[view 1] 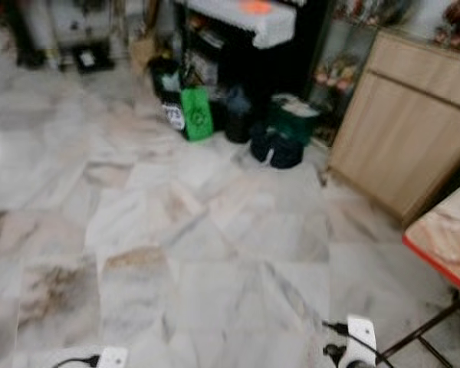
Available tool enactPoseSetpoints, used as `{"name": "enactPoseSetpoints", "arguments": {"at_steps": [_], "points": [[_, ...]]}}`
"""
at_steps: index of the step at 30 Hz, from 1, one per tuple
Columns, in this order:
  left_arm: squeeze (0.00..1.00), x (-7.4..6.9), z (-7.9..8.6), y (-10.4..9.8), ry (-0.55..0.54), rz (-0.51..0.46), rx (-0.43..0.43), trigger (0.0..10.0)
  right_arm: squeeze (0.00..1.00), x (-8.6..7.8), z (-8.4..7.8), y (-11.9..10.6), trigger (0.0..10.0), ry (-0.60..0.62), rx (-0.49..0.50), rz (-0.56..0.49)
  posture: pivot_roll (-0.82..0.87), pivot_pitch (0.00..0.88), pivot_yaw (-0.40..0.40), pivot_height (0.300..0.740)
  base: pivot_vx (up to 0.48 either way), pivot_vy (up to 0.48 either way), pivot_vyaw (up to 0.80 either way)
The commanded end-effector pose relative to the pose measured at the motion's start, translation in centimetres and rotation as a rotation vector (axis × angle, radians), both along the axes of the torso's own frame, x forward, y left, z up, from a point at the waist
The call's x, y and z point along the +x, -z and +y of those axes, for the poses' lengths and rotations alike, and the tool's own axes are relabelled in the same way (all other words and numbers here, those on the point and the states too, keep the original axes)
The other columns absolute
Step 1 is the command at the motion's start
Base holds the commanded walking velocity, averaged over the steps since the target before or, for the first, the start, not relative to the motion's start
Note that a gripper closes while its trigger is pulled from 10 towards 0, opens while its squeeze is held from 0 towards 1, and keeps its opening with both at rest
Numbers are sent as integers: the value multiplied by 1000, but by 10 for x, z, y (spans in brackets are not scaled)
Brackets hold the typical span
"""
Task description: Setting the table
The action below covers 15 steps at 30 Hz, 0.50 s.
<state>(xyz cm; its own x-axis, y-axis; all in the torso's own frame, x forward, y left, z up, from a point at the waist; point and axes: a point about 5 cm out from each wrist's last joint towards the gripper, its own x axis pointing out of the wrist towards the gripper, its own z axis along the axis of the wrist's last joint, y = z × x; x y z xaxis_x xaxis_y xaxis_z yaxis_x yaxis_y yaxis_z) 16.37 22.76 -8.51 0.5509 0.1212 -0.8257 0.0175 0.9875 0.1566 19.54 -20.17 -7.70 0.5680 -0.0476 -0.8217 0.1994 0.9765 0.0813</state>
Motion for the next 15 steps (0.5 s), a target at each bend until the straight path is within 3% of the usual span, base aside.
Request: {"name": "enactPoseSetpoints", "arguments": {"at_steps": [1, 10, 15], "points": [[0, 5, -11, 0, 31, 5, 1, 10000, 0, -5, -6, 2, 10000, 14, -11, 17, 129, 0, -26, 740, 0, 0, -781], [0, 9, -16, 0, 36, 1, 1, 10000, 0, -6, -6, 2, 10000, 18, -11, 17, 126, 0, -20, 740, 0, 0, -781], [0, 14, -7, -4, 21, -11, 3, 10000, 0, -7, -6, 3, 10000, 21, -8, 19, 128, 0, -14, 740, 0, 0, -781]]}}
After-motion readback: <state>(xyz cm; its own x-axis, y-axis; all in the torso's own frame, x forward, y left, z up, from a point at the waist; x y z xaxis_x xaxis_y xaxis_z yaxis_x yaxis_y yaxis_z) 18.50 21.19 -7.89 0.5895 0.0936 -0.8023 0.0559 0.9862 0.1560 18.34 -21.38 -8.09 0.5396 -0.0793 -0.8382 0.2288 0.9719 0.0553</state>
